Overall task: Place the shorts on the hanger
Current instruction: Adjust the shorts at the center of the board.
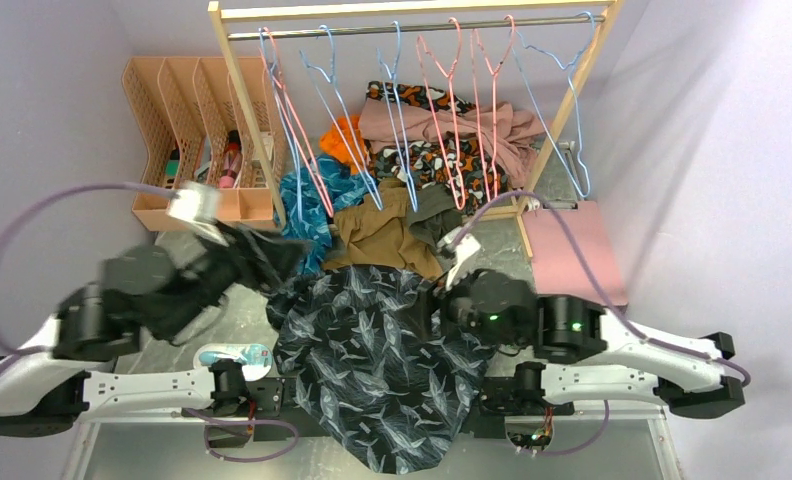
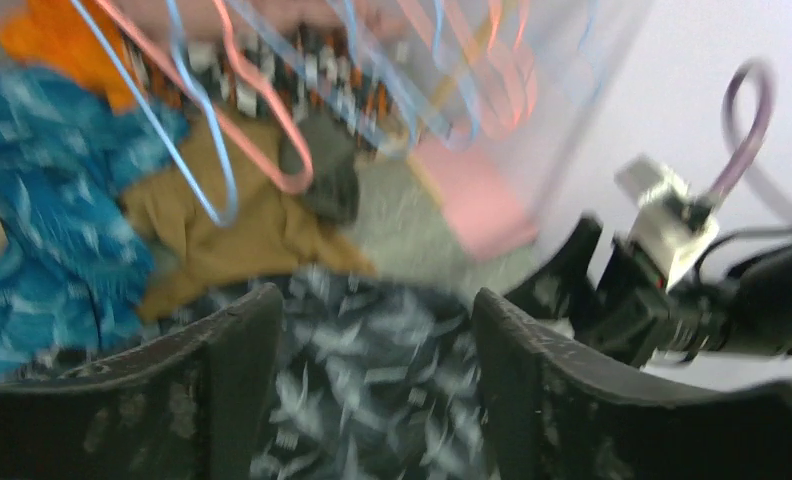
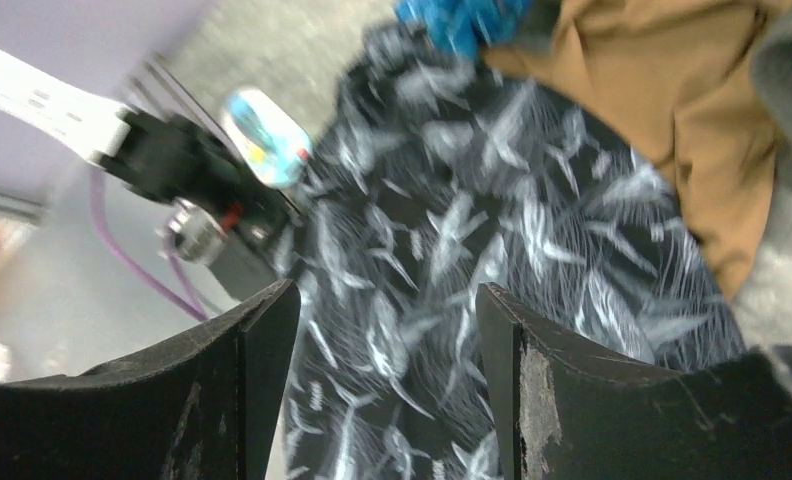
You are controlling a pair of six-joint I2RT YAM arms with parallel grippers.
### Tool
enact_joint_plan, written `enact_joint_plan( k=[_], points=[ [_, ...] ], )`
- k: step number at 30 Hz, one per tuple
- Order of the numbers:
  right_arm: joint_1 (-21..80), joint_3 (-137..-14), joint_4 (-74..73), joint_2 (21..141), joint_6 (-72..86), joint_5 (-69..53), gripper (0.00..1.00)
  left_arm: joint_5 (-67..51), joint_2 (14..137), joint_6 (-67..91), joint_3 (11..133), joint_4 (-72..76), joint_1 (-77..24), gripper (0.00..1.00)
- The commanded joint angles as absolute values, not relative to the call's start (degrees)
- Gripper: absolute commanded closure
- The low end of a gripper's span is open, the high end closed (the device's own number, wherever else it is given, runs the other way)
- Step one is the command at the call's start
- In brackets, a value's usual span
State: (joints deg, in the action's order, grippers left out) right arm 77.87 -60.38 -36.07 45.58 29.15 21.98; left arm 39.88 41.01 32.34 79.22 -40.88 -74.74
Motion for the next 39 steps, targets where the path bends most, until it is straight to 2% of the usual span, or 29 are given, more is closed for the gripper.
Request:
enact_joint_plan(
  k=[1,5,10,14,19,20,21,25,26,28,36,39],
  points=[
    [78.01,-52.25,-35.41,47.01,35.42,23.45,0.31,27.34,42.45,39.53,65.17,-41.95,-74.84,0.21],
    [77.95,-49.11,-40.84,48.73,42.07,32.21,0.31,19.3,43.9,42.78,54.81,-35.16,-74.88,0.17],
    [77.49,-47.39,-48.49,52.85,52.44,40.76,0.27,18.46,46.59,45.89,48.41,-29.62,-74.87,0.16],
    [72.23,-47.01,-48.67,57.61,53.01,39.92,0.24,20.09,47.98,48.5,44.43,-26.04,-74.88,0.16],
    [60.94,-42.41,-43.57,56.51,48.28,33.11,0.21,19.88,48.94,50.91,40.09,-20.23,-74.88,0.15],
    [59.44,-42.36,-43.25,56.37,48.33,32.51,0.14,19.74,49.33,51.19,39.37,-18.83,-74.88,0.15],
    [57.81,-42.25,-43.22,56.53,48.45,31.81,0.02,19.77,49.77,51.66,38.87,-18.02,-74.88,0.15],
    [52.99,-40.24,-40.67,57.94,47.14,26.51,0.02,19.99,51.44,53.78,36.74,-15.99,-74.88,0.16],
    [52.84,-39.73,-39.9,58.17,46.9,25.11,0.06,20.08,51.61,54.68,36.21,-15.86,-74.88,0.16],
    [52.89,-38.69,-37.77,57.59,46.17,21.66,0.23,20.29,51.34,56.06,34.95,-15.61,-74.88,0.17],
    [60.43,-37.76,-31.15,49.87,44.1,13.34,1.0,20.65,47.12,58.43,30.33,-13.42,-74.88,0.17],
    [65.8,-39.1,-26.49,49.03,41.81,11.13,1.0,20.51,46.44,58.84,30.37,-13.07,-74.84,0.17]
  ],
)
